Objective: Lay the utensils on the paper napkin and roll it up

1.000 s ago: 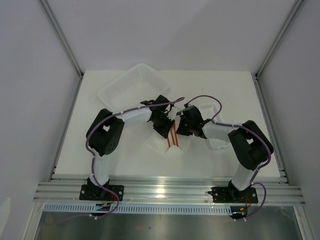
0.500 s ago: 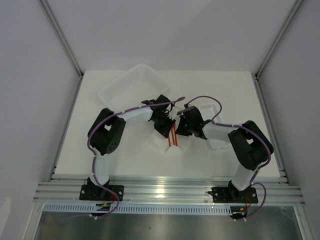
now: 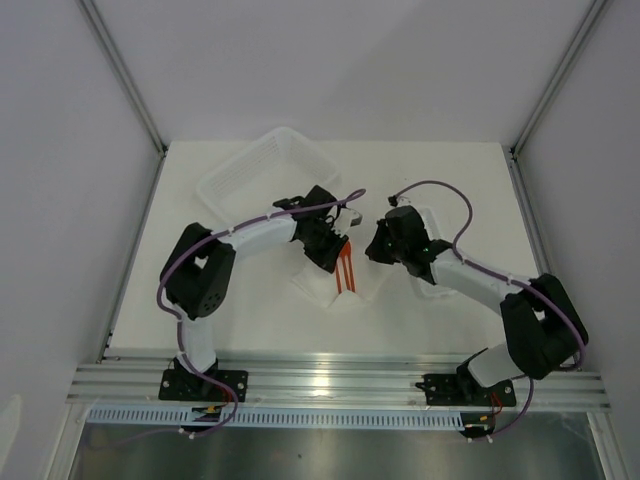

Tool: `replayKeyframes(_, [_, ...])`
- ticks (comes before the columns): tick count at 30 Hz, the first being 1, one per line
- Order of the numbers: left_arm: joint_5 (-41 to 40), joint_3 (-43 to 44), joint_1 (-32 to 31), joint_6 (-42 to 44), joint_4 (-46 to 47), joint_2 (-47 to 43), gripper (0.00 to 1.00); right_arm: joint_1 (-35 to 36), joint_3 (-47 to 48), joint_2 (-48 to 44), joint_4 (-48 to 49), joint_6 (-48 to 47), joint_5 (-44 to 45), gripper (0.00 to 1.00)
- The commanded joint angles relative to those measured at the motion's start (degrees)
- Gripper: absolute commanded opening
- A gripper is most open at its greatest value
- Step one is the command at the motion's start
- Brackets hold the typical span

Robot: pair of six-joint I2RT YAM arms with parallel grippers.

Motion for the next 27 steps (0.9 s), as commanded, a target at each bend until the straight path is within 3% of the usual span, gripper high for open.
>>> replayKeyframes(1, [0.6,-0.6,0.3,1.1,0.6,-5.9,0.29,-0.2,-3.6,-7.1,-2.7,-2.1,1.9,0.0])
replayKeyframes(5, [2.7,-0.8,0.3,1.5,-0.2,-8.1,0.29,1.6,-11.0,-17.0,-0.7,-2.5,-4.9,0.0])
replayKeyframes(10, [8.3,-2.8,0.3,4.4,-1.3,-11.0,0.29,7.6,-17.9,-20.7,9.3,-0.6,-15.3,0.0])
replayKeyframes(18, [11.7,-7.4,0.3,6.5,-1.7,-13.1,0.29,10.4,-22.6,-15.4,19.8,1.6,-22.3,0.0])
replayKeyframes(27, [10.6,-7.1,0.3,6.9,-1.7,-12.2,0.29,8.7,-19.9,-7.1,22.8,1.4,-19.4,0.0])
